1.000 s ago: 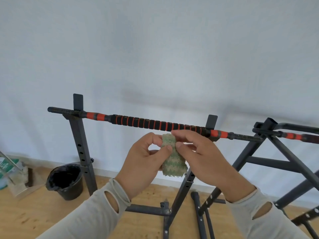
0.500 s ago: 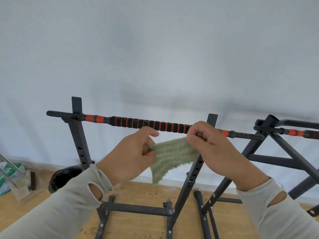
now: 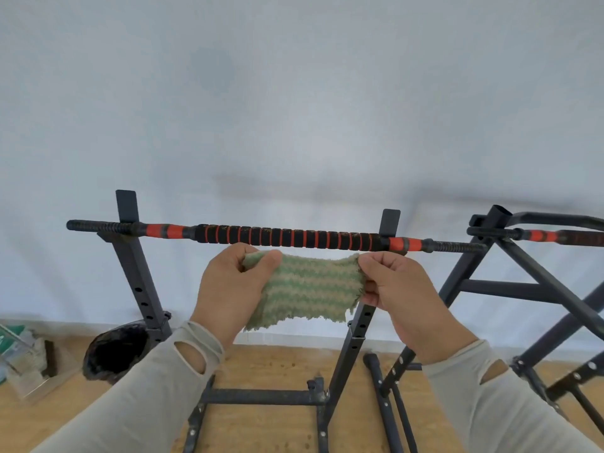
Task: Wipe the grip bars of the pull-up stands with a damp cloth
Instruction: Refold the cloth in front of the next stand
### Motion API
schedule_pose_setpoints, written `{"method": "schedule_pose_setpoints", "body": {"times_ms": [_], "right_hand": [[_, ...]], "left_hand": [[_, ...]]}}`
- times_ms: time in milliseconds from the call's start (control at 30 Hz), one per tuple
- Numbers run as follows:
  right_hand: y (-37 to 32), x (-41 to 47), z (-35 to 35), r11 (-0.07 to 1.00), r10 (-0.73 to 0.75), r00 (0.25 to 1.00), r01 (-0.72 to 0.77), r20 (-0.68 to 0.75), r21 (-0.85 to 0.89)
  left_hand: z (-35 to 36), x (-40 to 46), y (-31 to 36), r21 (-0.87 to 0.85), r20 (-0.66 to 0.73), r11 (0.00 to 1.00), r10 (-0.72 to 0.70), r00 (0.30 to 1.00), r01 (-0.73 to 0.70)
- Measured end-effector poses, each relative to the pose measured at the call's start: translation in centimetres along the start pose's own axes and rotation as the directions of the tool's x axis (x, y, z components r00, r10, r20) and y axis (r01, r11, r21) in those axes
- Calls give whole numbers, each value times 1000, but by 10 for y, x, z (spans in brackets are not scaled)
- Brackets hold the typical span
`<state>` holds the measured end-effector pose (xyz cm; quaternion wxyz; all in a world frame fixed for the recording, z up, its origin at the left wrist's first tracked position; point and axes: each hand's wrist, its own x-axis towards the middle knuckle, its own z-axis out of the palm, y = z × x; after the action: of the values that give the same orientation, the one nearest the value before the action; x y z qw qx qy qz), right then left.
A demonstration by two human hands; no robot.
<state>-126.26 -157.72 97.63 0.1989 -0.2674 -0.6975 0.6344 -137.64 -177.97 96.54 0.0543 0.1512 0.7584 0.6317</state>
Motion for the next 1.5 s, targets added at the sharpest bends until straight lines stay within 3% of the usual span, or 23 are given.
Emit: {"method": "schedule_pose_setpoints", "body": {"times_ms": [67,133,200,267,367,433,500,533,600,633,700,767,867,933,1033,1100,1167,1233,1267,1367,1433,1500], "right_hand": [[0,-8,10,999,-46,995,43,-92,-27],[-2,-19,21,993,-111,986,104,-121,-63],[-5,-32,32,977,-182,978,168,-103,-131],[-7,-42,36,963,-233,970,220,-66,-156],[-4,-42,25,975,-188,982,189,22,-117],[3,-30,11,992,-123,990,125,64,-34],[11,-14,-5,978,-22,997,6,75,206],[14,-7,-13,942,44,994,-73,96,328],[19,5,-28,858,104,980,-174,168,484],[20,10,-36,819,97,973,-196,208,539],[22,18,-50,761,60,961,-219,269,611],[30,26,-67,763,57,962,-215,268,610],[42,37,-99,887,50,977,-139,207,441],[44,43,-124,961,-21,967,-51,254,272],[28,55,-156,996,-26,910,-11,413,87],[14,66,-170,1000,-14,871,10,491,11],[14,76,-185,1000,10,877,-5,481,-11],[17,85,-199,1000,20,922,-20,386,-3],[19,91,-207,1000,2,951,-5,309,11],[17,115,-234,991,-124,992,123,-26,-55],[15,137,-249,932,-295,934,235,-201,-275],[17,160,-254,762,-487,851,304,-196,-572]], "left_hand": [[11,-9,7,103,-78,989,114,990,-106],[26,-22,17,169,-52,962,227,972,-216],[41,-36,26,213,44,930,298,953,-301],[48,-49,35,93,179,936,319,931,-339],[51,-57,40,-70,341,964,266,902,-258],[54,-49,33,-125,378,985,154,913,-115],[60,-35,29,-255,338,966,49,940,41],[63,-28,27,-270,260,962,36,965,38],[73,-12,22,-88,173,996,31,985,-16],[80,-8,25,-33,257,999,-7,966,16],[99,0,28,-64,496,982,-123,860,177],[118,7,31,-125,535,971,-108,838,205],[143,18,38,-61,480,998,17,877,14],[158,22,51,25,577,992,90,812,-127],[182,27,75,162,742,944,75,666,-287],[199,35,85,212,772,913,63,633,-349],[211,45,89,244,780,901,38,624,-359],[218,58,85,282,750,886,36,660,-368],[221,67,79,314,701,866,65,710,-389],[224,97,54,503,477,728,216,852,-466],[225,115,35,628,400,597,302,865,-499],[229,132,16,688,407,482,363,838,-543]]}}
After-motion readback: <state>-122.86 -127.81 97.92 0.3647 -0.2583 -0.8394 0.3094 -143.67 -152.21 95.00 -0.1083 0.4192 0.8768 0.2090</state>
